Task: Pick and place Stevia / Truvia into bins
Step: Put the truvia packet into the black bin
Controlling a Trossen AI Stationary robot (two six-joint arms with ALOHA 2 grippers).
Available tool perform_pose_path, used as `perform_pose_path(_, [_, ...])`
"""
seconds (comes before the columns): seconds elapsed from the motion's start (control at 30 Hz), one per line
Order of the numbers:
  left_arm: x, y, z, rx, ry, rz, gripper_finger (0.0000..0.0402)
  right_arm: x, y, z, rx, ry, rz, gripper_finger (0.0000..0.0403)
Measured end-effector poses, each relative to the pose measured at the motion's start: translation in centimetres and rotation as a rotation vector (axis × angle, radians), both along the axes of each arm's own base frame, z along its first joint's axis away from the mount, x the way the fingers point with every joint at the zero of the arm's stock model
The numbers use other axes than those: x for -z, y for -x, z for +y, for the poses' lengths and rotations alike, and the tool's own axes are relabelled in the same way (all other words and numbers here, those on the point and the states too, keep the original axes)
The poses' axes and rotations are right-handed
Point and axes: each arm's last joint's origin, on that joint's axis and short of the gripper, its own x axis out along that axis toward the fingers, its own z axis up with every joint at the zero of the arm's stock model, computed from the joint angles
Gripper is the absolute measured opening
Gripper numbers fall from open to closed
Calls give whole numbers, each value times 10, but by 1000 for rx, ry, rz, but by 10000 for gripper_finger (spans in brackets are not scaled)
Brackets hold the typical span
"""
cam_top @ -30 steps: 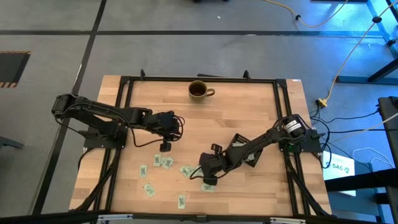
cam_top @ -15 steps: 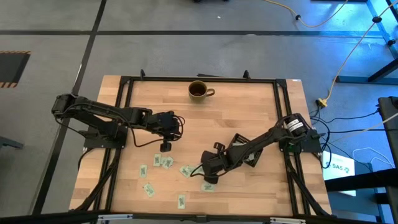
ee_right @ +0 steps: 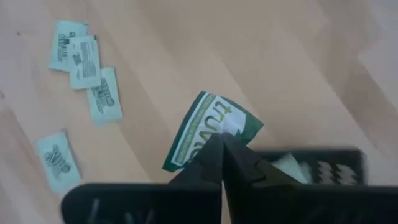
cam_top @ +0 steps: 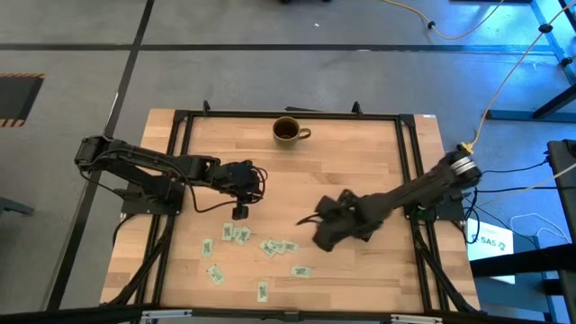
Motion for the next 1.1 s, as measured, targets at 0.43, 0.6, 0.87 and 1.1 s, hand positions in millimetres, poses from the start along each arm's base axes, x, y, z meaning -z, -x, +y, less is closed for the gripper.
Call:
perform_pose_path(0.43, [-1, -1, 0, 13, -12, -10, 54, 31, 71, -12, 273, -25, 34, 6])
perform_pose_path(0.6, [-1, -1, 0, 12, -11, -9, 52, 57, 74, -15, 280, -61, 33, 6])
perform_pose_path(0.87, [-1, -1, 0, 8, -7, -10, 52, 69, 78, -19, 305, -68, 38, 6])
perform_pose_path(1.1, [-1, -1, 0, 6, -5, -12, 51, 70, 78, -19, 320, -79, 39, 6])
